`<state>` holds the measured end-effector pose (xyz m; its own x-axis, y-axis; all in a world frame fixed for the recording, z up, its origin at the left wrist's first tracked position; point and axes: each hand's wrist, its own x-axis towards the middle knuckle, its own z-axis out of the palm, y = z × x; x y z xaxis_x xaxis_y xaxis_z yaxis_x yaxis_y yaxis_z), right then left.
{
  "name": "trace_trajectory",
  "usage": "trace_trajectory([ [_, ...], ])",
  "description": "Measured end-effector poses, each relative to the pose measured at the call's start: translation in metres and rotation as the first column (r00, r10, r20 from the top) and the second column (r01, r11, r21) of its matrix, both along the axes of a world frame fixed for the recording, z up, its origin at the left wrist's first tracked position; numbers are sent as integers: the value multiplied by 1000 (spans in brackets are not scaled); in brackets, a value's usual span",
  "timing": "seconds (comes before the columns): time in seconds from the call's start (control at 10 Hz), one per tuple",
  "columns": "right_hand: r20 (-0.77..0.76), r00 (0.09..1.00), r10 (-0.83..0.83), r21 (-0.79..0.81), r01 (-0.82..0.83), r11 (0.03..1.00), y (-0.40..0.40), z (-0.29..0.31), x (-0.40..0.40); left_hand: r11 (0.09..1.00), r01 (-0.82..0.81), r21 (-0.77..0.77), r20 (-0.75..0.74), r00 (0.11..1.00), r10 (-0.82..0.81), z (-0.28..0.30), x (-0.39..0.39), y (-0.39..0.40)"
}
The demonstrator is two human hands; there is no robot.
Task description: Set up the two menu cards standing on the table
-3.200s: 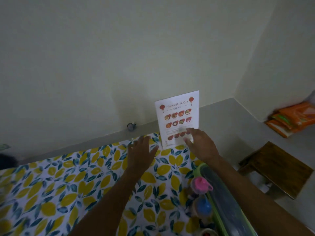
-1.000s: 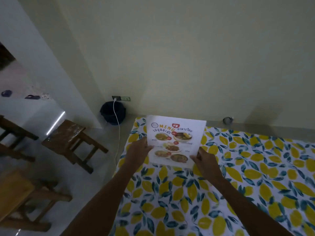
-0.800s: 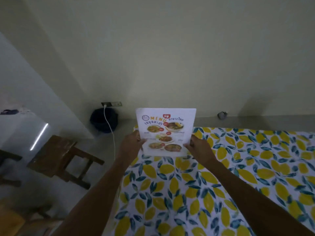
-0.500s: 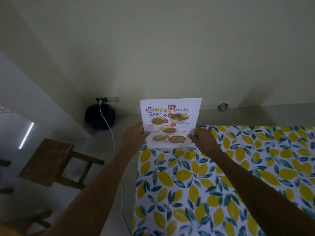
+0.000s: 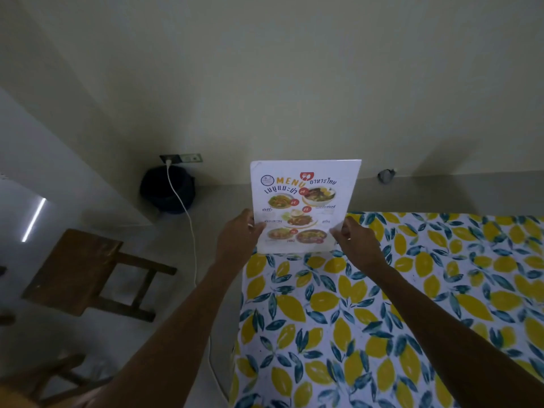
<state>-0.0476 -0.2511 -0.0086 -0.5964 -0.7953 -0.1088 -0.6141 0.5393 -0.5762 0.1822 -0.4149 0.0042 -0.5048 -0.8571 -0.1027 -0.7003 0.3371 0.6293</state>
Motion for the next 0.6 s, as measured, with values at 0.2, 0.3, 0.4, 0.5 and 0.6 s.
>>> trace_trajectory([
  [0.2, 139, 990, -28, -2, 28, 1000, 0, 11, 1, 1000, 21, 14, -48, 999, -21, 1, 1, 2],
  [0.3, 165, 986, -13, -16, 16, 1000, 1, 14, 0, 999, 31, 17, -63, 998, -30, 3, 0, 3],
  [0.4, 219, 975, -35, -25, 41, 999, 5, 17, -2, 999, 36, 14, -81, 996, -35, 6, 0, 6],
  [0.5, 266, 962, -54, -28, 64, 998, 13, 16, -9, 999, 30, -16, -72, 997, -31, 7, 1, 8],
  [0.6, 282, 957, -68, -45, 84, 995, 24, 22, -15, 1000, -3, -5, 7, 1000, 3, -13, 11, 7],
])
